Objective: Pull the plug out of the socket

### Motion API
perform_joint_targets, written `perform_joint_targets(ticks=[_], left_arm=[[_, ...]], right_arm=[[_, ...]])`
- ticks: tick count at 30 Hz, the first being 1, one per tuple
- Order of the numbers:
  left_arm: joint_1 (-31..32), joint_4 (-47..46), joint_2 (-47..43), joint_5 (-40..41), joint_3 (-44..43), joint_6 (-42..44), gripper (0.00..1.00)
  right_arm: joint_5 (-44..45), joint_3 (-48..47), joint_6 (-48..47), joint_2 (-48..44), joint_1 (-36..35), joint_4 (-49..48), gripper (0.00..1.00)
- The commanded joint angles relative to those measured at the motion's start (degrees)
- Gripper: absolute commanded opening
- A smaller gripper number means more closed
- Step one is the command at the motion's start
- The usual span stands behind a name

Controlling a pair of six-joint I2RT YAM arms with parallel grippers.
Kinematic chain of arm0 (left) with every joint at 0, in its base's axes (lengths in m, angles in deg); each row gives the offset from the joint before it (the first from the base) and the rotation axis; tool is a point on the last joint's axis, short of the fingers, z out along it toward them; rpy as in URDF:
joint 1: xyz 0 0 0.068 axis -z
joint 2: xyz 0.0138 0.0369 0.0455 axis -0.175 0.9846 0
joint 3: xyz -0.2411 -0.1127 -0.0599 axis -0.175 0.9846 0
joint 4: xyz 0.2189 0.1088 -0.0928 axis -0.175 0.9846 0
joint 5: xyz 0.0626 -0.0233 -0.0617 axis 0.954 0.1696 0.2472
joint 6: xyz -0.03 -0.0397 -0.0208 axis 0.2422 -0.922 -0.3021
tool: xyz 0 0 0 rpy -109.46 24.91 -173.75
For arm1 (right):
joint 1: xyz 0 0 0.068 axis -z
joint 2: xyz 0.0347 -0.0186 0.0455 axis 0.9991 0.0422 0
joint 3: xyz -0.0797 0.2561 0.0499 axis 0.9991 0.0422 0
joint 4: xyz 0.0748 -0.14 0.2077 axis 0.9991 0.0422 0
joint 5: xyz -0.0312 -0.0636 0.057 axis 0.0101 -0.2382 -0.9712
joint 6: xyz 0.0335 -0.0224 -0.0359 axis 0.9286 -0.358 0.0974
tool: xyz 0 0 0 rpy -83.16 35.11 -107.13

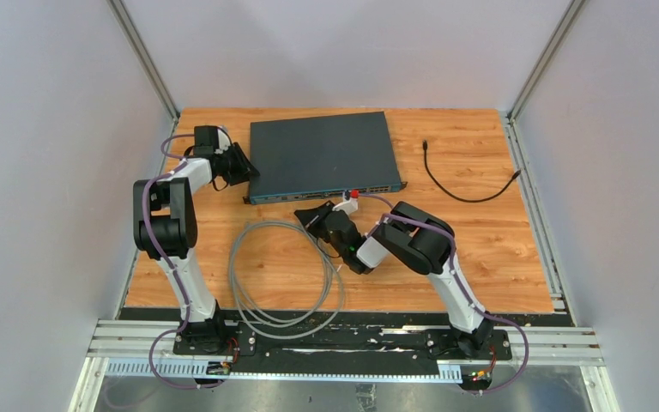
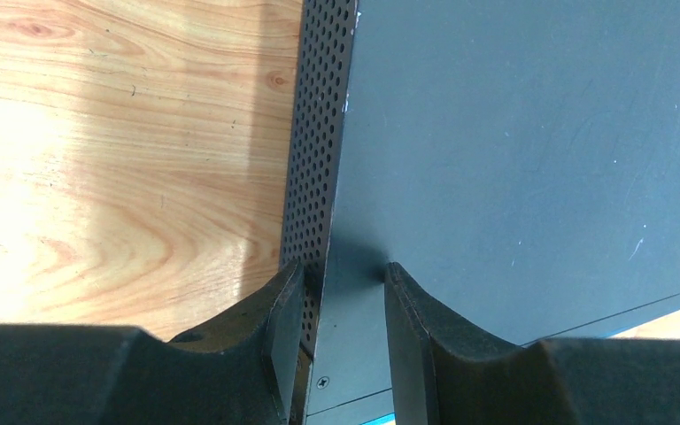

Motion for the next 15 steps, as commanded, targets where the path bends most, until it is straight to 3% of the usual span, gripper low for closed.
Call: perform_joint_targets(ticks=[1,9,15], left_arm=[[1.81,9.63,4.65,3.3,2.46,1.38,0.33],[1.81,9.23,3.22,4.09,3.23,1.94,0.36],[1.81,8.82,2.12,4.06,3.65,2.71,0.44]], right_arm=[[-2.06,6.63,-5.11,0.99,0.8,9.66,0.0],[-0.21,11.02,-22.63,-15.48,3.03,16.1,0.0],[-3.18,16.22,-29.8,-24.96,9.51,23.36,0.0]])
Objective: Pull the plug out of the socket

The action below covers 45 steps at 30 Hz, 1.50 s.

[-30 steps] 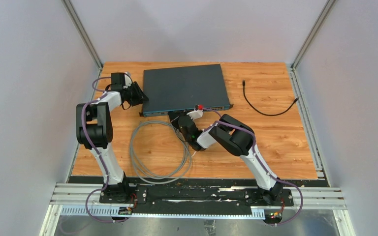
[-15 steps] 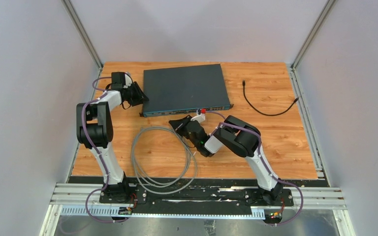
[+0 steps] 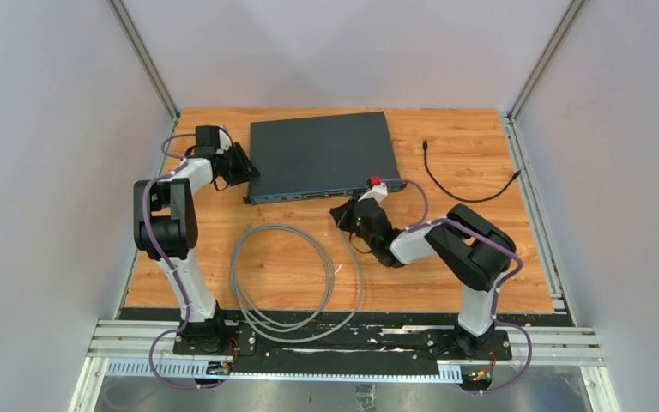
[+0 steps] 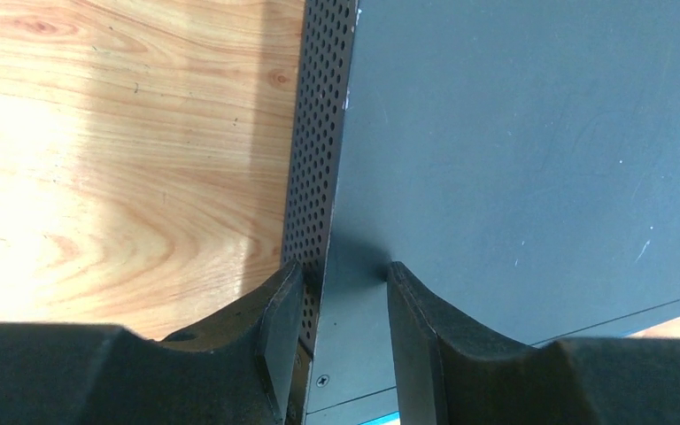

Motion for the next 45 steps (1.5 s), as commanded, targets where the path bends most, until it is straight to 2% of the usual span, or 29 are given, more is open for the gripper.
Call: perform_joint_targets(ticks=[1,5,9,10,11,14,18,21,24,26,27,28,29,32,35,38,40,45], left_arm=[[1.51,8.56,2.24,2.86,3.64,2.98,0.46],[1.45,7.13,-0.09,2.5,4.97,3.87,0.59],[1.49,4.7,-3.79,1.61,6.97,4.62,0.86],[1.49,4.25,-4.71,1.16,7.43,4.71,0.96],[1.46,3.66,-5.71,0.66,7.93,4.67,0.99],[1.51,1.85,-8.59,-0.49,9.42,4.32,1.0],[1.5,1.73,-13.72,0.46,10.64,4.13,1.0],[1.51,3.16,-18.76,2.86,11.27,3.52,1.0],[1.51,7.5,-25.24,10.49,11.56,2.77,1.0],[1.46,10.22,-29.38,15.23,12.34,2.13,1.0],[1.5,11.33,-31.4,17.04,13.12,1.72,1.0],[1.5,12.42,-33.29,18.61,13.82,1.32,1.0],[1.51,13.69,-35.12,19.15,14.52,1.12,1.0],[1.51,17.19,-39.93,22.7,16.8,0.52,1.0],[1.49,18.47,-43.83,24.26,19.67,-0.02,1.0],[1.55,19.08,-46.3,24.59,21.38,-0.41,1.0],[1.51,19.69,-47.06,25.06,21.83,-0.91,1.0],[1.49,19.48,-48.46,25.04,23.23,-1.78,1.0]], right_arm=[[-0.39,3.49,-10.64,-5.9,5.59,9.72,0.0],[0.21,6.0,-13.91,-11.81,14.22,17.39,0.0],[-1.18,5.41,-19.31,-17.04,22.71,23.39,0.0],[-1.07,5.06,-20.95,-17.68,24.46,24.91,0.0],[-1.01,4.41,-22.14,-18.64,26.08,26.35,0.0],[-2.64,1.68,-24.58,-20.85,31.58,30.16,0.0],[-9.58,-2.1,-26.97,-21.14,36.92,33.46,0.0],[-11.3,-6.87,-28.87,-20.45,37.16,41.45,0.2],[-11.52,-9.48,-28.48,-20.65,37.17,48.46,0.57],[-10.55,-10.28,-27.36,-21.96,37.07,52.23,0.74],[-10.81,-10.82,-27.31,-22.91,36.95,54.39,0.87],[-9.99,-11.41,-27.1,-23.92,36.4,57.21,0.98],[-8.54,-12.12,-26.74,-25.16,35.26,60.26,0.99],[-6.12,-13.28,-27.61,-28.73,27.95,65.74,1.0],[-5.74,-14.45,-27.18,-29.66,15.33,67.58,1.0],[-4.28,-15.78,-22.78,-26.35,3.13,66.0,1.0],[0.26,-17.08,-18.57,-22.75,-2.88,64.75,1.0],[9.12,-23.08,-12.18,-12.56,-9.68,63.29,1.0]])
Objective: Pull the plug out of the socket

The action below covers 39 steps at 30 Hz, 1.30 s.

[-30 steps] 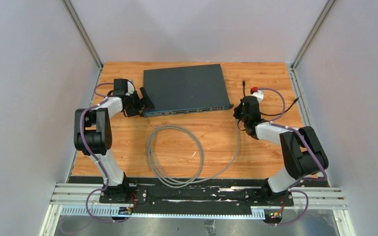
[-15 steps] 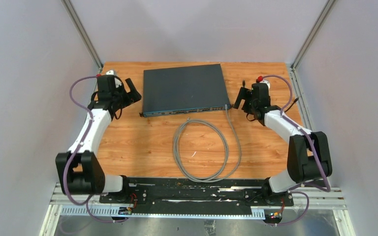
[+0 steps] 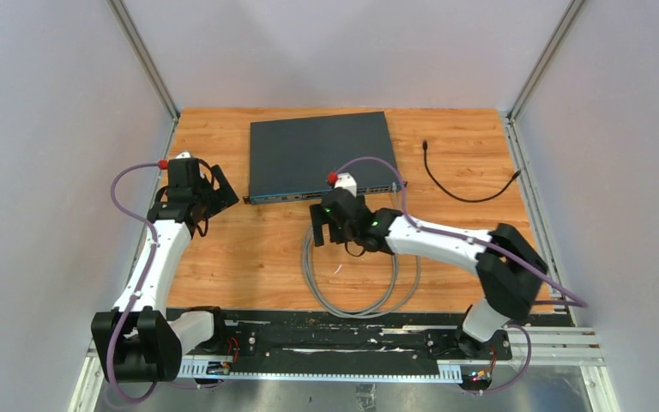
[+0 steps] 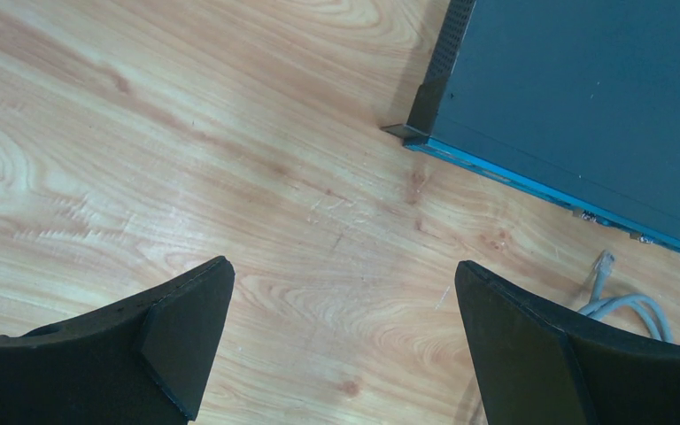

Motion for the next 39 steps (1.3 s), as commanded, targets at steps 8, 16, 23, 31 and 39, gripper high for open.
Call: perform_joint_targets(ticks=[8,16,23,31,39], left_arm=[[0.21,0.13,-2.01,1.81,2.87,-1.69,1.0],[0.26,-0.56,-1.77,1.81,4.42,-1.8,1.0],[0.3,-0.19,-2.31,3.15,4.54,-1.76,1.0],[0.25,-0.07,-2.68,5.03,4.51,-1.95,1.0],[0.2,-1.34,-2.36,4.01,3.74,-2.61,1.0]], right_arm=[[9.1,-12.66,11.64,20.61,-4.49,1.98,1.0],[9.14,-16.46,13.04,25.61,-5.57,1.02,0.98],[11.1,-19.49,12.22,30.43,-6.07,3.08,0.65],[17.57,-9.05,11.28,19.05,-6.18,2.33,0.0],[19.75,5.1,0.26,-11.87,-6.01,-4.9,0.0]])
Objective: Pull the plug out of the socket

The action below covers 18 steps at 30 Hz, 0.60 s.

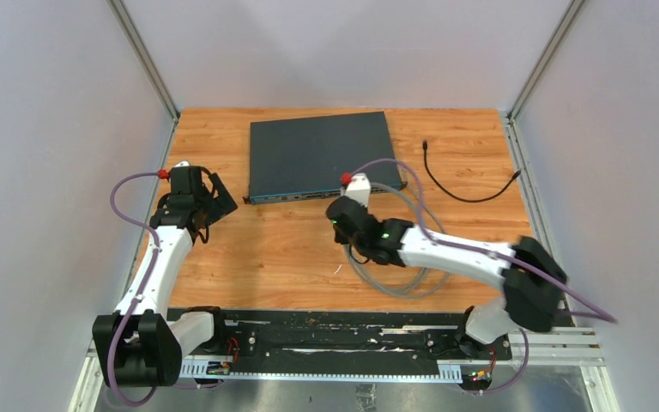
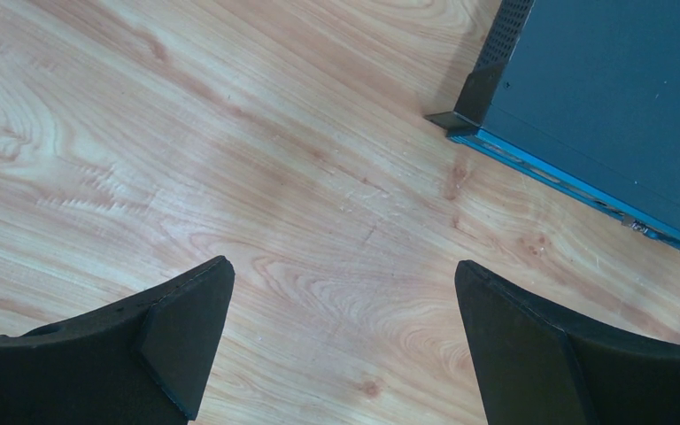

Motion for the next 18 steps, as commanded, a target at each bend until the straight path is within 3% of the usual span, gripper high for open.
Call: perform_joint_targets(ticks=[1,4,9,13,18], left_arm=[[0.25,-1.56,-0.42,-0.07,-0.59,-1.22,1.0],[0.26,-3.09,0.34,-1.89,-1.16,-1.45,1.0],[0.25,-5.66,2.54,-5.02,-2.43,-1.63,1.0],[0.26,-6.76,5.73,-6.33,-4.66,-1.08,1.0],[0.25,-7.87,10.1,-6.44,-7.53,-0.49,1.0]], right_arm=[[7.25,4.85,-9.61,-17.23,-0.32,-5.53,0.0],[8.21,6.26,-19.84,-26.4,2.06,-9.34,0.0],[-5.37,1.89,-37.91,-32.86,13.94,-13.62,0.0],[-16.04,-5.86,-47.02,-30.77,24.82,-12.91,0.0],[-25.34,-17.02,-51.69,-22.69,36.57,-12.5,0.0]])
